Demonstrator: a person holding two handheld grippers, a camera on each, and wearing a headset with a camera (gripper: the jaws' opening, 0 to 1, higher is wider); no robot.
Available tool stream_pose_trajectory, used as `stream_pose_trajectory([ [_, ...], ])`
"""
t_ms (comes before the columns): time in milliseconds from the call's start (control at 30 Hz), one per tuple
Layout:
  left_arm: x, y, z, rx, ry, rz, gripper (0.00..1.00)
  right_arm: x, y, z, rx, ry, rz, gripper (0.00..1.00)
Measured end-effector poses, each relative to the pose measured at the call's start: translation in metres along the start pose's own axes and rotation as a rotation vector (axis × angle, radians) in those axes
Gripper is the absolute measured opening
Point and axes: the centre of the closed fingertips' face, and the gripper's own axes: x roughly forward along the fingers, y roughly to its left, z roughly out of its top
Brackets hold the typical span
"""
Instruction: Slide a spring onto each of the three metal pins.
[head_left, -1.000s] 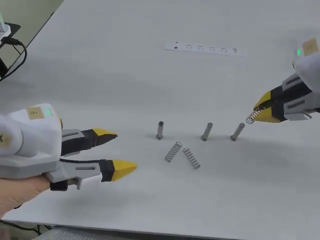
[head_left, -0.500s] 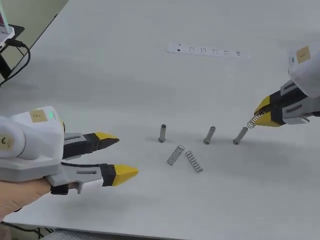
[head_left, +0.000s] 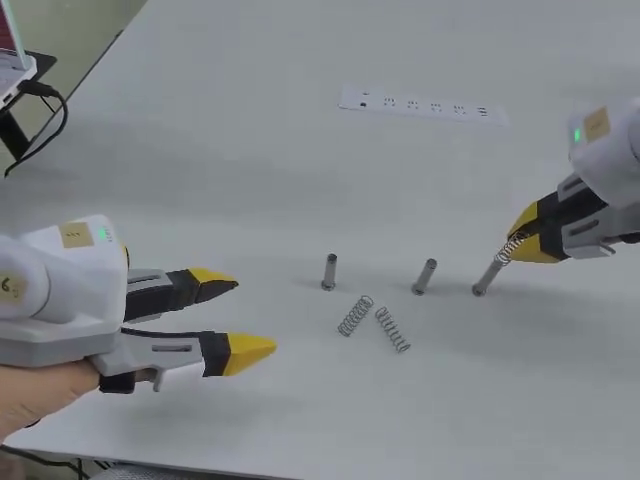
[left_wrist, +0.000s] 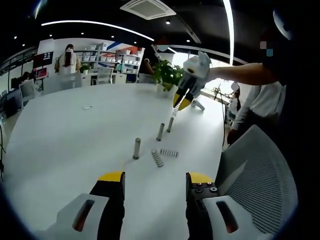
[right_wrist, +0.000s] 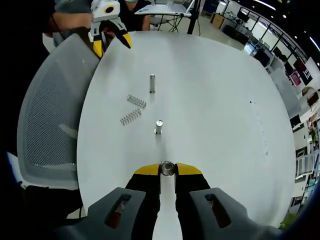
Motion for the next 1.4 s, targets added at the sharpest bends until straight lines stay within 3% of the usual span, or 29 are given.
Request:
stream_pose_trajectory([
  [800,0.0003,-0.0002,0.0023,-0.002,-0.001,-0.001,0.41,0.0038,-0.0015,-0.0081,-0.018,0.039,0.006,0.08],
  [1400,0.0003,0.0008,0.002,-0.005,-0.004,0.004,0.41,0.0067,-0.0042,-0.0073,-0.023,0.038,0.01,0.08],
])
